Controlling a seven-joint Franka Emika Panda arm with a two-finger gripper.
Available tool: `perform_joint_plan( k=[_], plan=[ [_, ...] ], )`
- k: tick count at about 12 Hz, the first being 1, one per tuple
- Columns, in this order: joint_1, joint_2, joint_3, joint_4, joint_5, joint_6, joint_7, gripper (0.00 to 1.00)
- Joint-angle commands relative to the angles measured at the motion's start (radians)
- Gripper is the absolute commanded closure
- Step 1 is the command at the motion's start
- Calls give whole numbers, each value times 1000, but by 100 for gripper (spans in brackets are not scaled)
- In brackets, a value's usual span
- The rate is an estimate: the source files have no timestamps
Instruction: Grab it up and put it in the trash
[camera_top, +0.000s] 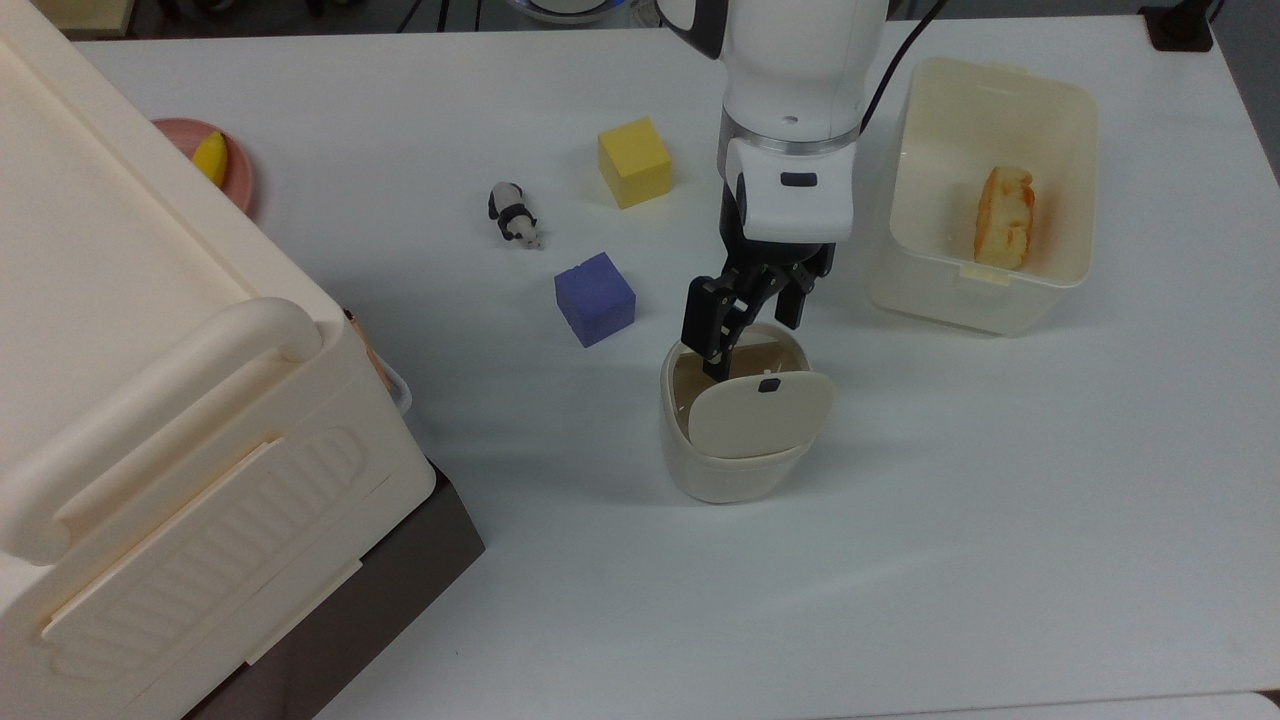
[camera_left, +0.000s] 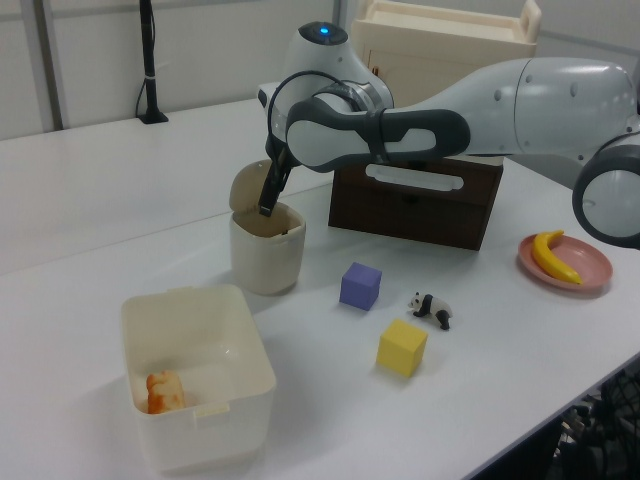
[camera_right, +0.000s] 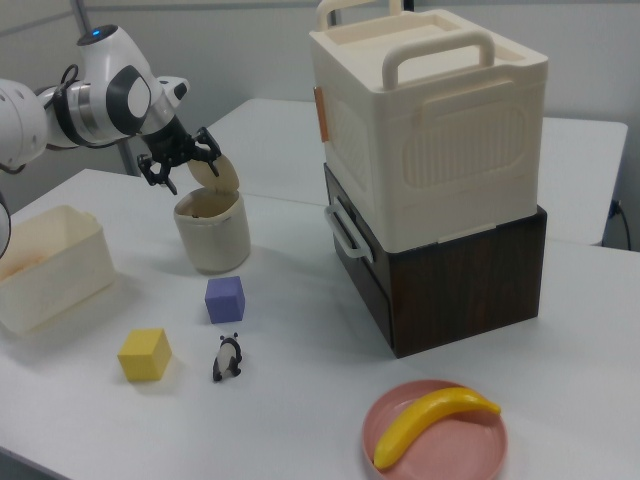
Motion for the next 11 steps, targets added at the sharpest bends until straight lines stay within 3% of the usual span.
perform_joint_plan(
  k=[1, 4, 8, 11],
  plan=[
    [4, 3, -1, 9, 17, 15, -12, 0],
    [24, -61, -1, -14, 23, -62, 50, 0],
    [43, -205, -4, -13, 20, -505, 327, 0],
    [12, -297, -13, -25, 12, -713, 465, 0]
  ],
)
